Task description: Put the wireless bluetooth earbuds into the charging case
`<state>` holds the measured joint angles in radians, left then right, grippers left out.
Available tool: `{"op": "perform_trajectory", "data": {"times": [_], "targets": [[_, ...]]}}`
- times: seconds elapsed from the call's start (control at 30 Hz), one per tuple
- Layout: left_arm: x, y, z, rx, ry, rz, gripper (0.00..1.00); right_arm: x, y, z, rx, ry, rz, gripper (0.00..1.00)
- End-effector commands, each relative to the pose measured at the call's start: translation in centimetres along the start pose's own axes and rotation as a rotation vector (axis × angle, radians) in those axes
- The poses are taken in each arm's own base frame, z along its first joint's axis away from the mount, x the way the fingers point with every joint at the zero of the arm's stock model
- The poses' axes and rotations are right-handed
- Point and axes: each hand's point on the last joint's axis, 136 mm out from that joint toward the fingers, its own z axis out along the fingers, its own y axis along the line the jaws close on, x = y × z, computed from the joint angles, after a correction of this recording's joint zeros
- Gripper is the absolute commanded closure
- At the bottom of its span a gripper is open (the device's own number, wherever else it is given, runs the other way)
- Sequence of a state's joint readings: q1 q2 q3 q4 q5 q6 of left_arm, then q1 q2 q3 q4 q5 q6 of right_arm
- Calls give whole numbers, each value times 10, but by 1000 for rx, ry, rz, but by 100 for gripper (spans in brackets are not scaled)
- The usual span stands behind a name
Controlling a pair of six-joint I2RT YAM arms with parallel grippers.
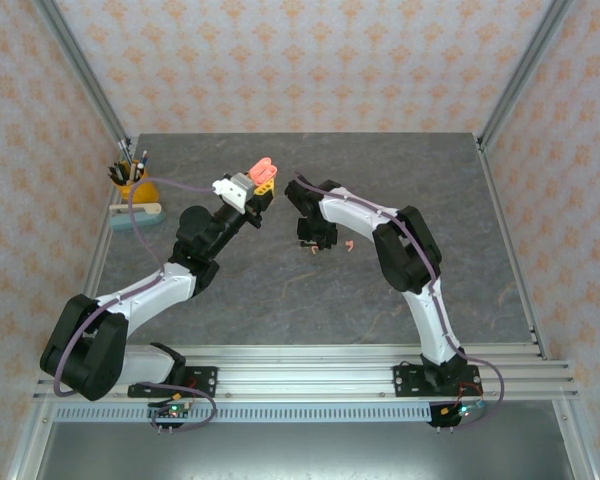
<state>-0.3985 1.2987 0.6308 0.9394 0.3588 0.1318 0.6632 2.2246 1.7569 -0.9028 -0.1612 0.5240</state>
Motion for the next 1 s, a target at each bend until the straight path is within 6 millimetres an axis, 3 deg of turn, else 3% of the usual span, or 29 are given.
{"op": "perform_trajectory", "data": {"times": [0.0, 0.47, 0.97], "targets": [[-14, 2, -5, -4, -48, 8, 100, 4, -10, 6, 76, 10, 25, 67], [-16, 2, -5, -2, -54, 6, 100, -1, -8, 0, 57, -20, 73, 74], [-15, 2, -1, 5, -29, 0, 100, -20, -18, -56, -14, -230, 127, 76]]}}
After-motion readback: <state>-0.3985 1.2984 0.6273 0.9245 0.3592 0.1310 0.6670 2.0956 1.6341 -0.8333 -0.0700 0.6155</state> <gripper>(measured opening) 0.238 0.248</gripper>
